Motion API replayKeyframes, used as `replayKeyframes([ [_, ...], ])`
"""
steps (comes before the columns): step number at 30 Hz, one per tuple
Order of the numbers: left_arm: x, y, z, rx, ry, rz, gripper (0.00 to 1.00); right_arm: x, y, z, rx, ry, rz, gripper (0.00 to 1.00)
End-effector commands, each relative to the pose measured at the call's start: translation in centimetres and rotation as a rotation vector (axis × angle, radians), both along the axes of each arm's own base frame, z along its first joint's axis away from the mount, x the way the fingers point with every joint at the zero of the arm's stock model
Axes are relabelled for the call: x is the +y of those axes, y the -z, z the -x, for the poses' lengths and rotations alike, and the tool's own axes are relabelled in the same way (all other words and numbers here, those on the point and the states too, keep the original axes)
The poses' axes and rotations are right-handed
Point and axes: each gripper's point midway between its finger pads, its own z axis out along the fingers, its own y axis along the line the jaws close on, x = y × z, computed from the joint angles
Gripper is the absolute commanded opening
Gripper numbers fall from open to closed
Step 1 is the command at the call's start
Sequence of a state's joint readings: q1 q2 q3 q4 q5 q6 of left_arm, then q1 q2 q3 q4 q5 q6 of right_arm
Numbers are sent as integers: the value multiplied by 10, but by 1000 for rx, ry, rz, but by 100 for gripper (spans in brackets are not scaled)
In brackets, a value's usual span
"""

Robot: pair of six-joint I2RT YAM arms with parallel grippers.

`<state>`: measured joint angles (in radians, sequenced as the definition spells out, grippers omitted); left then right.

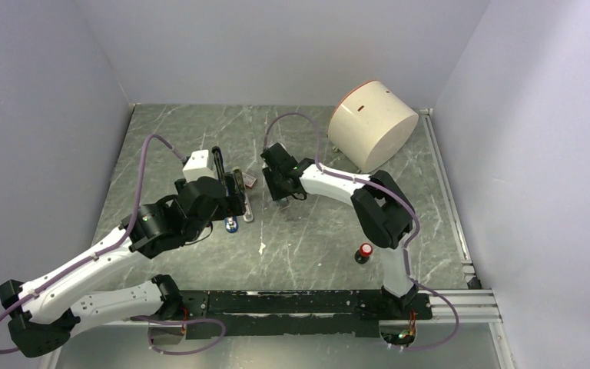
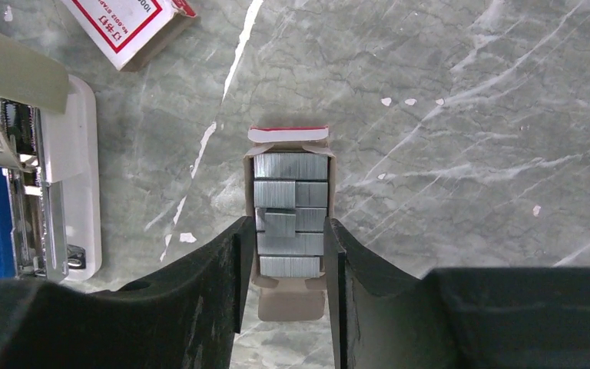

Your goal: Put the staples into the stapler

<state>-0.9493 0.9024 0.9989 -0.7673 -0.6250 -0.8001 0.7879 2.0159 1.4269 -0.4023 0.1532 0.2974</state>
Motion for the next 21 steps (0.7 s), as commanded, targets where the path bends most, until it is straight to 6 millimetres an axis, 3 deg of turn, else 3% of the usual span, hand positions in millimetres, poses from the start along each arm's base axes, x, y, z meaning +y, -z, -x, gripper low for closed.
replayKeyframes([
  [1, -3, 2, -1, -1, 5, 6, 96, 6, -1, -7, -21, -10, 6, 43],
  [21, 1, 2, 0, -4, -14, 7, 95, 7, 12, -11, -30, -13, 43, 45],
])
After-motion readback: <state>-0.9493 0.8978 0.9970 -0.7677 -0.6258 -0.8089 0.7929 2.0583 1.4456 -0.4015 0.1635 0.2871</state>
